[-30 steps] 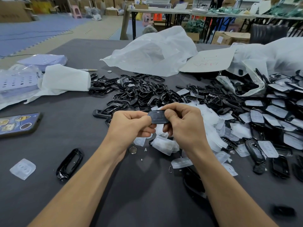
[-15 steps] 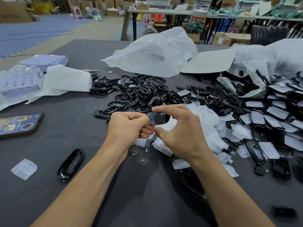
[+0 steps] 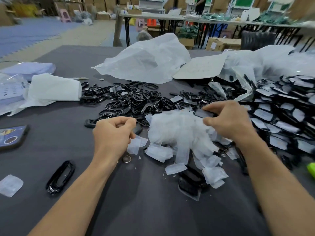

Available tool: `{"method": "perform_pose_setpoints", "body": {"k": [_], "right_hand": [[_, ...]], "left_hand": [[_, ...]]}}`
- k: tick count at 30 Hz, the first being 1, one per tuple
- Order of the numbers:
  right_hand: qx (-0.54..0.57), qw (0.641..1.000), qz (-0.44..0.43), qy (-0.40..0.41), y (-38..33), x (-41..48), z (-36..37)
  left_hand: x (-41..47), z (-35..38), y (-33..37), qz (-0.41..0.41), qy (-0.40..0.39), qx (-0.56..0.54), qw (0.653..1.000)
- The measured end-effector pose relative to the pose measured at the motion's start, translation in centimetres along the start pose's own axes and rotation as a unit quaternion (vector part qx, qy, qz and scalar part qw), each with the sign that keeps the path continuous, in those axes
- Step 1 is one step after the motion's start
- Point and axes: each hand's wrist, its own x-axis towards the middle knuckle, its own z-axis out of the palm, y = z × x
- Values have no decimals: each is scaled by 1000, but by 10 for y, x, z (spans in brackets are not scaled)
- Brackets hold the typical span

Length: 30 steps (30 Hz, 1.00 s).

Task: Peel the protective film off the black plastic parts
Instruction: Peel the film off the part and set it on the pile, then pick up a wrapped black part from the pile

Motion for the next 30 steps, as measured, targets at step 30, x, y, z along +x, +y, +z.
{"method": "perform_pose_setpoints", "body": {"k": [30], "right_hand": [[-126,988,-16,84,-9,69,61]], "left_hand": [[0,-1,-8,127,-99,302,940]]}}
